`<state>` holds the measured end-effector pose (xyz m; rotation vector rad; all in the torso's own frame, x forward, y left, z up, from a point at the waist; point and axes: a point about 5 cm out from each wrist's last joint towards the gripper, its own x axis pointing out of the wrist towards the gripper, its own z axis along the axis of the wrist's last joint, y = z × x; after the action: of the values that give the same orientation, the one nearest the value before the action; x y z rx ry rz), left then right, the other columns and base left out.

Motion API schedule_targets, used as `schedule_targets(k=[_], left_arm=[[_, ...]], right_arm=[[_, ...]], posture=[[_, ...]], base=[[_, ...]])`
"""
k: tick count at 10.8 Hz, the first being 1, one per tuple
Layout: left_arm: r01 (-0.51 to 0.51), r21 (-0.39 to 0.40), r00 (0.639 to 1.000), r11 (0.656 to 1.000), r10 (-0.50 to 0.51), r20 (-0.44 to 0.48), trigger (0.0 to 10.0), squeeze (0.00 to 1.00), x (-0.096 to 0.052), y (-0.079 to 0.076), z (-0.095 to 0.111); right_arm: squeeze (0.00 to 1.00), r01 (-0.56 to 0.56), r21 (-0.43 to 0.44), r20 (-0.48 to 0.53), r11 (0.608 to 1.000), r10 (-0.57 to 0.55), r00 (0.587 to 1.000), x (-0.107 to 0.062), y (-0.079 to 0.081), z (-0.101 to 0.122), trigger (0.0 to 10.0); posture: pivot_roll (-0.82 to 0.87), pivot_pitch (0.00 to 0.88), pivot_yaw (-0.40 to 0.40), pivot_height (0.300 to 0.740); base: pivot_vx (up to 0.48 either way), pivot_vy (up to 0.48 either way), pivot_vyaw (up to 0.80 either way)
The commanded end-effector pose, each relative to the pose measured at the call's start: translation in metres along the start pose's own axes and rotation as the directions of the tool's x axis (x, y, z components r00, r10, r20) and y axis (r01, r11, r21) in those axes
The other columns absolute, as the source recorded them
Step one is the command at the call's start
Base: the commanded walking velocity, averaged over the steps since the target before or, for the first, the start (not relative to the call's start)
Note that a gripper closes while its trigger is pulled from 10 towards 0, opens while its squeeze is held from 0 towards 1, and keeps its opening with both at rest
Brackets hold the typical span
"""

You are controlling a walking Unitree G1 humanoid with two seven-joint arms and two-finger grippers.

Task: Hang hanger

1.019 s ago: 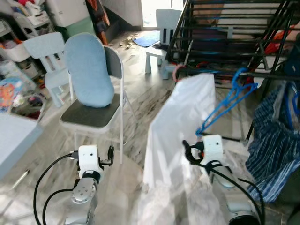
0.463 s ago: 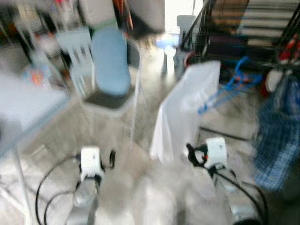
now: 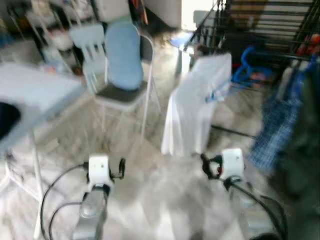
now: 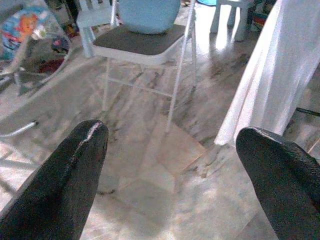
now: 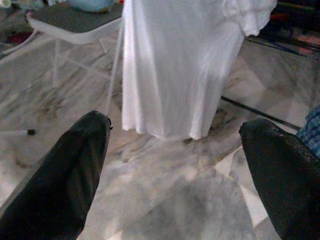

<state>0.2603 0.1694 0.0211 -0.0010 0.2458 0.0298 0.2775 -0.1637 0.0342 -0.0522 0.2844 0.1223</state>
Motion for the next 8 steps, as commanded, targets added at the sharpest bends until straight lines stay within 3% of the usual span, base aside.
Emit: schedule_targets(k=[1, 2, 8], left_arm=[[-0.019, 0.004, 1.0, 1.0, 0.019, 0.012, 10.0, 0.0, 0.0029, 0.006, 0.0044], [-0.02, 0.001, 1.0, 1.0, 0.02, 0.022, 10.0, 0.0, 0.0039, 0.0069, 0.0064], [-0.023, -0.006, 0.999, 1.0, 0.023, 0.023, 10.0, 0.0, 0.005, 0.0071, 0.0053]], right_arm=[[0.0, -0.022, -0.01, 0.026, 1.0, 0.022, 0.999, 0.0047, 0.004, 0.0076, 10.0], [0.0, -0.028, -0.018, 0.032, 0.999, 0.028, 0.999, 0.0058, 0.0048, 0.009, 10.0], [0.0, -0.051, -0.03, 0.033, 0.998, 0.052, 0.998, 0.0076, 0.0089, 0.0087, 10.0]], posture=[[-0.09, 0.0, 0.107, 0.74], [-0.09, 0.0, 0.111, 0.74], [-0.09, 0.0, 0.108, 0.74]], base=[[0.0, 0.0, 0.0], [0.0, 0.0, 0.0], [0.0, 0.0, 0.8]])
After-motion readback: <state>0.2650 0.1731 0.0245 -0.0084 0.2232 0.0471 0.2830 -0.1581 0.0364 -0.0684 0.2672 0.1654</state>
